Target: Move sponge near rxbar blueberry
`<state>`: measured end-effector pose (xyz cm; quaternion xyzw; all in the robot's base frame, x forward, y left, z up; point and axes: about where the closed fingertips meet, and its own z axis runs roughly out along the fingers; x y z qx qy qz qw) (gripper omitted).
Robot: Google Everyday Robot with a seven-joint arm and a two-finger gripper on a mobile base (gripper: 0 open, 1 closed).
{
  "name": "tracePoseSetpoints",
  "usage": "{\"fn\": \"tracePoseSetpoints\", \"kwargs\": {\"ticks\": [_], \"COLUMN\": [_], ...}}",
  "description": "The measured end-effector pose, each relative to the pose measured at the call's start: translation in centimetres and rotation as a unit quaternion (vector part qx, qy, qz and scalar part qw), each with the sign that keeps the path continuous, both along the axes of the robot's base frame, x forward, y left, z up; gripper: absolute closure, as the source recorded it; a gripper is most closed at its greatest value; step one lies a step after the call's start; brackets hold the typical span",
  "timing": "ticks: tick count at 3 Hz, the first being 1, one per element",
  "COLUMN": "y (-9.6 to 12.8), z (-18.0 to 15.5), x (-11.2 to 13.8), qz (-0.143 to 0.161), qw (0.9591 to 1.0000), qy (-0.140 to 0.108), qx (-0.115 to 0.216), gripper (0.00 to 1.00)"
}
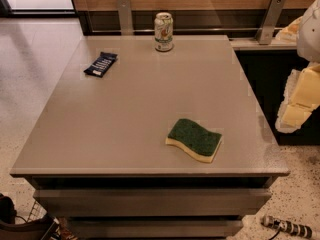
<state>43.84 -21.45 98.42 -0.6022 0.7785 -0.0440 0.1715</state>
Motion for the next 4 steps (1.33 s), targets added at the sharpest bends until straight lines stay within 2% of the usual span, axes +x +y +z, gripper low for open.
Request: {"fn": "tracePoseSetpoints", "kwargs": {"ticks": [1, 2, 3, 4], "y": [0.0, 1.3, 3.6, 6.2], "z": [0.0, -1.2, -9.4, -15.2], "x": [0.0, -0.2, -3.2, -2.2], "qz": [0.0, 0.006, 0.025, 0.016], "qw": [1.0, 0.9992, 0.9896, 0.9566], "qy": [0.0, -0.015, -0.012, -0.074], "qx": [0.0, 0.036, 0.141, 0.282], "gripper": [0.0, 0.0, 0.0, 0.0]}}
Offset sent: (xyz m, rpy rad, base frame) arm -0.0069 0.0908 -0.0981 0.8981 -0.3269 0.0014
